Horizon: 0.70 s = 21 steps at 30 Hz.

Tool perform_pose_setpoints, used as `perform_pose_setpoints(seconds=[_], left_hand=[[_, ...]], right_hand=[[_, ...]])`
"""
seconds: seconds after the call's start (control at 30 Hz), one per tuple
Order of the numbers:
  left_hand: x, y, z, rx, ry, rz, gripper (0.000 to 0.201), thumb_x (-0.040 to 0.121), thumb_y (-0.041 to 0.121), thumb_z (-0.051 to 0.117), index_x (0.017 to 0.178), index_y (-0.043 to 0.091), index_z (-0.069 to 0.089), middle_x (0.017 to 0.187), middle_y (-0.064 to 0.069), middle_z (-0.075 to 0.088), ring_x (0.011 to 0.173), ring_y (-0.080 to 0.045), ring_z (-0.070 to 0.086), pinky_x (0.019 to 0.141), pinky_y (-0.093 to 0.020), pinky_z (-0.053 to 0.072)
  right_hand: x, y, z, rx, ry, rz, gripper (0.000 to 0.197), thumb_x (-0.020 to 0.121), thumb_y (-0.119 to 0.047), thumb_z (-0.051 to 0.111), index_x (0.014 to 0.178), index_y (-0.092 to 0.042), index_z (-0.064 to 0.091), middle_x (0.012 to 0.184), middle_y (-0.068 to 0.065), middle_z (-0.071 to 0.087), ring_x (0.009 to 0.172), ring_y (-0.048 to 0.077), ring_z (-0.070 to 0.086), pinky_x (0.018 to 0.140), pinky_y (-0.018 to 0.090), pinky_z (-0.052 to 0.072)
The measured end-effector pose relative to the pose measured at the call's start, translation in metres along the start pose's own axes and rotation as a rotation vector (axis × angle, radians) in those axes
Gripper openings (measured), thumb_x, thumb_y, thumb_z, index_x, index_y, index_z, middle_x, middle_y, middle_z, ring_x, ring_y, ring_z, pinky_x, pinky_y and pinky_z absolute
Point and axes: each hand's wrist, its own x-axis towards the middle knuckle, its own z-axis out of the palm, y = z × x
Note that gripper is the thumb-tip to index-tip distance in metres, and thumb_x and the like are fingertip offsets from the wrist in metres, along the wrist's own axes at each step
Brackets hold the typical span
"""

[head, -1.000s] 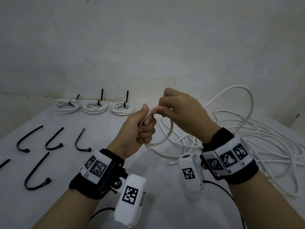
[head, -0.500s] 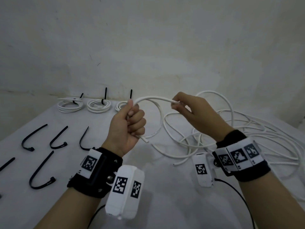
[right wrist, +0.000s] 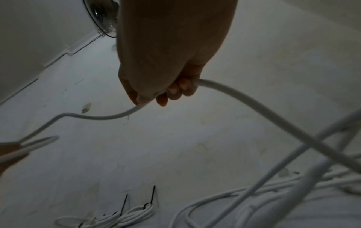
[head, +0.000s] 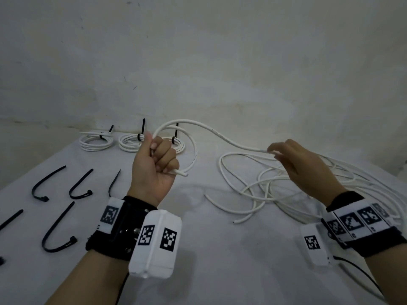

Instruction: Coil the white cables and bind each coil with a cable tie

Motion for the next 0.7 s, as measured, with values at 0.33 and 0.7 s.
perform_pose_setpoints(seconds=[0.33, 0.7], left_hand=[[0.004, -0.005, -0.006, -0.002, 0.085, 0.024, 0.054, 0.102, 0.039, 0.026, 0.053, 0.019, 0.04, 0.042, 0.007, 0.026, 0.042, -0.008, 0.006, 0.034, -0.016, 0.016], [0.008, 0.007, -0.012, -0.054, 0.079, 0.065, 0.055, 0.101, 0.04, 0.024, 0.053, 0.019, 0.04, 0.041, 0.007, 0.026, 0.028, -0.006, 0.023, 0.033, -0.017, 0.016]], right_hand=[[-0.006, -0.045, 0.022, -0.189, -0.472, -0.097, 0.045, 0.078, 0.006, 0.052, 0.111, -0.024, 0.053, 0.092, 0.003, 0.053, 0.065, 0.028, 0.056, 0.049, 0.031, 0.029], [0.005, -0.062, 0.026, -0.229, -0.075, -0.115, 0.068, 0.059, 0.014, 0.059, 0.117, -0.019, 0.051, 0.07, 0.007, 0.049, 0.037, 0.024, 0.032, 0.034, 0.021, 0.014]])
